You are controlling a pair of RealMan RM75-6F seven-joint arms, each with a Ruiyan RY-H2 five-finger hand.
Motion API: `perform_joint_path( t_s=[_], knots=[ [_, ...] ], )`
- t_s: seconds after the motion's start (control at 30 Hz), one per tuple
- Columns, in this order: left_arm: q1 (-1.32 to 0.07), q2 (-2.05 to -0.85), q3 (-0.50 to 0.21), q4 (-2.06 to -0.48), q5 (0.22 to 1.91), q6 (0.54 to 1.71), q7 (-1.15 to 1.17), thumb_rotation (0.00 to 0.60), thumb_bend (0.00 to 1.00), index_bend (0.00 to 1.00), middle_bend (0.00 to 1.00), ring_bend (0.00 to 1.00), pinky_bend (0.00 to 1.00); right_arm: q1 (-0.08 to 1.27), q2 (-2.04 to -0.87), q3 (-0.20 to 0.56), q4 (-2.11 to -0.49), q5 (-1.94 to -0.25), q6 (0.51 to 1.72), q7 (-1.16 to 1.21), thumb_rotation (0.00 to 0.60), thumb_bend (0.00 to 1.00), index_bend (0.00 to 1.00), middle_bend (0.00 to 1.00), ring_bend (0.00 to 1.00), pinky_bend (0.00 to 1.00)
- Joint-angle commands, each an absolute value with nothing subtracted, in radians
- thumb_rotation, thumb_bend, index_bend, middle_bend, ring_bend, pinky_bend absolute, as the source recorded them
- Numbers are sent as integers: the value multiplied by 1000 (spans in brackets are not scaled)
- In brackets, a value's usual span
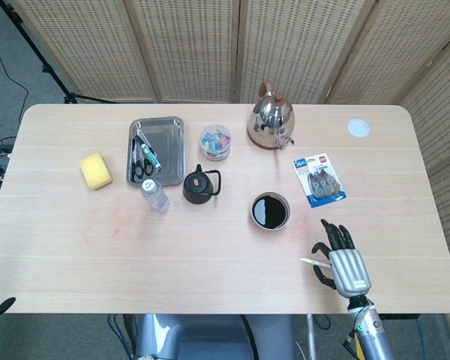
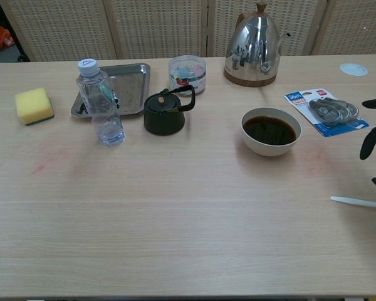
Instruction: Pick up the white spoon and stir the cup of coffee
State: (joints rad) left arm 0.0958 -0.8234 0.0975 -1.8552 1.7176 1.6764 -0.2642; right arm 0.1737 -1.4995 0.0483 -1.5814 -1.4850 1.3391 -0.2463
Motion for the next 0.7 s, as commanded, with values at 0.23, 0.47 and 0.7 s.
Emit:
perform_joint_path(
  t_s=[0.23, 0.47, 0.7],
  knots=[
    [94, -825, 98, -1856, 1717, 1672, -257, 600, 0, 0, 0, 0, 0, 193, -1533, 64, -1555, -1413, 1291, -277, 600, 363, 431, 0, 0, 0],
    [93, -826, 98, -1859, 1716, 1669, -250, 600, 0, 0, 0, 0, 0, 198, -1554, 71, -1555, -1362, 1265, -276, 600, 363, 439, 0, 0, 0],
    [93, -825, 97, -1859, 1714, 1668, -254, 600, 0, 0, 0, 0, 0, 206, -1590, 77, -1537, -1316, 1247, -291, 600, 363, 471, 0, 0, 0]
  ],
)
